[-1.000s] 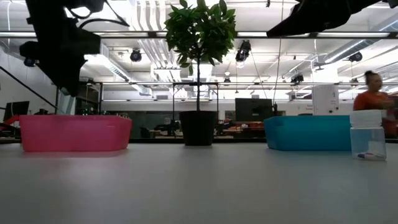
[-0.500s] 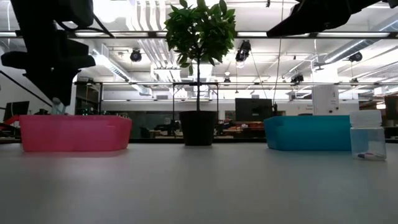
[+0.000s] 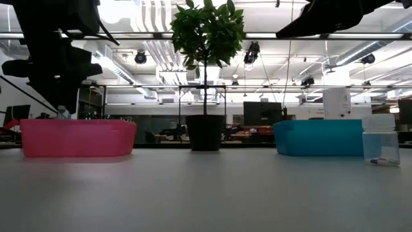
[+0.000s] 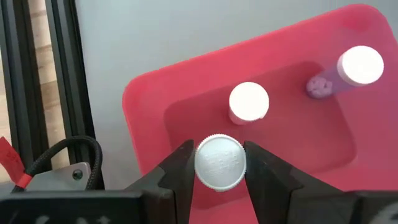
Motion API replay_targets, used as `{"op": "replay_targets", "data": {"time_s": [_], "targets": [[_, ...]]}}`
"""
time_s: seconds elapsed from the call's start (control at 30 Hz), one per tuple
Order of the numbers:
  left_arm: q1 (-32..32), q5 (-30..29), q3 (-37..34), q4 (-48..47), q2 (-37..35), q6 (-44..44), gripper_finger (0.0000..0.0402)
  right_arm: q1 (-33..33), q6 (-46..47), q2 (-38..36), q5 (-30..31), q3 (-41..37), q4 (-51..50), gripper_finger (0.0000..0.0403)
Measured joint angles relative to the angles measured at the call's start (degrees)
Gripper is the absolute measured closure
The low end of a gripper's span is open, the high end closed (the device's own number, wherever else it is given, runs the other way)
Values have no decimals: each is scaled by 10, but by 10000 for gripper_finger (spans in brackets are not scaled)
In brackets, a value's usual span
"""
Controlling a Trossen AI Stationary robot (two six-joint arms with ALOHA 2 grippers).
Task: Pick and place medicine bottles into bin by pill shape (circle, oval)
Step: Put the blue tablet bottle into the red bin
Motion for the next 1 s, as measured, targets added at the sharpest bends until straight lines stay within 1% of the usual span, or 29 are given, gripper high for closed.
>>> {"op": "replay_targets", "data": {"time_s": [0.33,0.67,1.0], "targets": [[12,0,-3,3,0,-15,295,0,-2,0,0,0,0,225],[14,0,-46,50,0,-16,295,0,-2,0,0,0,0,225],[14,0,-46,53,8,-15,295,0,-2,0,0,0,0,225]]}}
